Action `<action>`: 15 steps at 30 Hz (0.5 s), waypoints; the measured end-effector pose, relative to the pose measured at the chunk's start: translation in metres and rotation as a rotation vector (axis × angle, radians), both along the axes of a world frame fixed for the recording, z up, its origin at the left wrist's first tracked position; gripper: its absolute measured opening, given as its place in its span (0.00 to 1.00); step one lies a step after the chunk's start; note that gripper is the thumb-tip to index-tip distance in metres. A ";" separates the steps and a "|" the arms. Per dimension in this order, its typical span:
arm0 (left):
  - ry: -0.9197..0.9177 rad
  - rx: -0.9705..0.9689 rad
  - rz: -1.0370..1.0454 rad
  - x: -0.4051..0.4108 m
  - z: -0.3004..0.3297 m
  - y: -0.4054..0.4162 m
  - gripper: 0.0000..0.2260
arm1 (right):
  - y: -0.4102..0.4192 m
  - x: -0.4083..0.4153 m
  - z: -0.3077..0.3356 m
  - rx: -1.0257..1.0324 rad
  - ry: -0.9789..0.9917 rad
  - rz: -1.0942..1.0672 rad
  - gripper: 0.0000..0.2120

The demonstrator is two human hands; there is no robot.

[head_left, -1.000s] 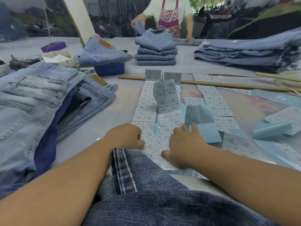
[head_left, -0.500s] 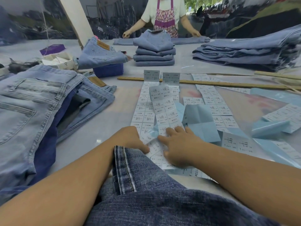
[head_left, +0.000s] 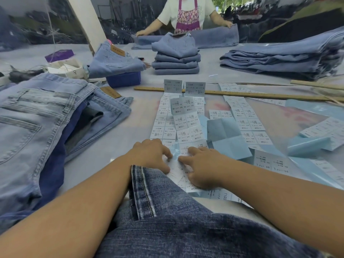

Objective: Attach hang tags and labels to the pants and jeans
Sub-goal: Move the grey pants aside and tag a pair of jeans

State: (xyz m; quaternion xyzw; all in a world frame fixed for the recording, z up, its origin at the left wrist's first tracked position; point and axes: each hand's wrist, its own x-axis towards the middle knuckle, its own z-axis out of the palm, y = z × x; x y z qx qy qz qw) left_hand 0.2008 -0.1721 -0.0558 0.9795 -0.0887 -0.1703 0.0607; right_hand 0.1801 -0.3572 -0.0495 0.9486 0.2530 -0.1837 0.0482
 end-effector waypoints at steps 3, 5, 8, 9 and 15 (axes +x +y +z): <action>-0.079 -0.046 -0.027 -0.003 0.000 -0.001 0.09 | 0.000 0.000 0.001 0.021 0.009 0.003 0.23; -0.078 -0.059 -0.045 -0.005 0.000 -0.003 0.10 | -0.001 0.000 0.000 0.028 0.006 0.008 0.22; -0.021 -0.058 -0.101 -0.006 0.001 -0.002 0.17 | 0.000 0.001 0.000 0.028 0.007 0.012 0.23; -0.012 -0.068 -0.110 -0.005 0.002 -0.001 0.17 | 0.000 0.001 0.000 0.027 0.008 0.013 0.23; 0.000 -0.114 -0.142 -0.002 0.002 -0.002 0.12 | -0.001 0.002 0.000 0.024 0.013 0.018 0.23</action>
